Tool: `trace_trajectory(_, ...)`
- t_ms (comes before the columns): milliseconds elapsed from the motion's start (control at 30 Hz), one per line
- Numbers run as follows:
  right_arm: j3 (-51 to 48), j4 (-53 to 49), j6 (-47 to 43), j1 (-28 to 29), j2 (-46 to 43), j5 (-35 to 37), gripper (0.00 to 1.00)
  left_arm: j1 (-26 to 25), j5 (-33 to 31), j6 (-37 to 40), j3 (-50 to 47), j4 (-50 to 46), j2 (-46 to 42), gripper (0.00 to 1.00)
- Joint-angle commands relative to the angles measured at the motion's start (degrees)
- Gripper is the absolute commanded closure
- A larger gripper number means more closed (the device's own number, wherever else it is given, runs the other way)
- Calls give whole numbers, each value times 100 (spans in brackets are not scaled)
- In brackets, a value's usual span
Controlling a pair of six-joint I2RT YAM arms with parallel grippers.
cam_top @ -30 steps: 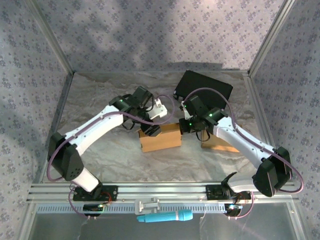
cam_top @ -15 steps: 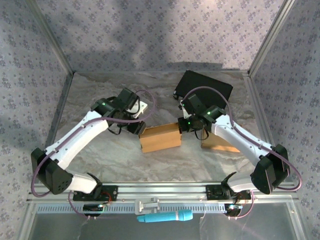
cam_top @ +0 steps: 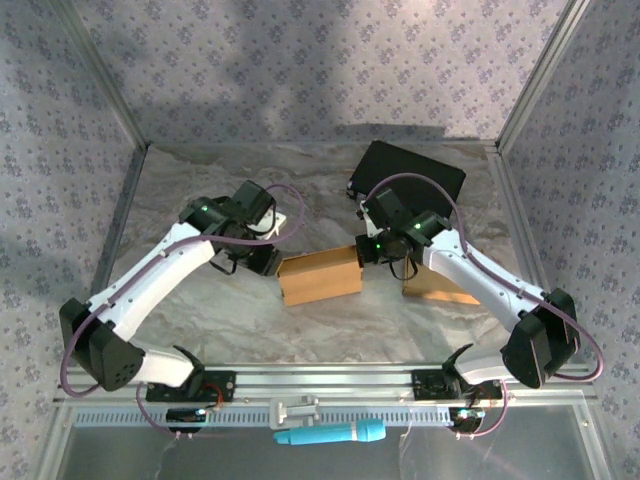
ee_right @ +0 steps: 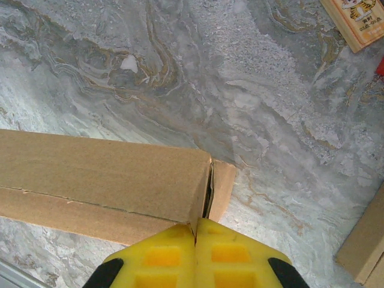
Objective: Fold the paper box
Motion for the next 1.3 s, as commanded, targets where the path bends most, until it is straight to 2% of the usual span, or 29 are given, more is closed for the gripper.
trace_trajectory(0, 113, -238, 67, 27, 49, -90, 100, 12, -52, 100, -6, 20, 73, 62)
trace_trajectory(300, 107, -220, 72, 35, 44, -122, 100, 13, -34, 213, -108, 152, 236, 65)
trace_trajectory(467, 115, -215, 52, 35, 33, -145, 100, 13, -67, 264, -120, 181, 340, 74)
trace_trajectory(667, 112, -196, 54, 18, 25, -160, 100, 16, -100, 295, -103, 217, 385, 78)
trace_trajectory(767, 103, -158, 69, 7, 7, -195, 100, 16, -116, 295, -92, 190, 416, 88)
trace_trajectory(900, 78, -141, 71, 9, 1, -212, 100, 16, -116, 265, -91, 173, 428, 93)
trace_trajectory(1133, 83, -173, 89, 56, -4, -73, 100, 19, -97, 26, -33, 158, 377, 99)
trace_trajectory(1267, 87, -174, 104, 139, -16, 124, 100, 34, 157, -379, 232, -34, 477, 100)
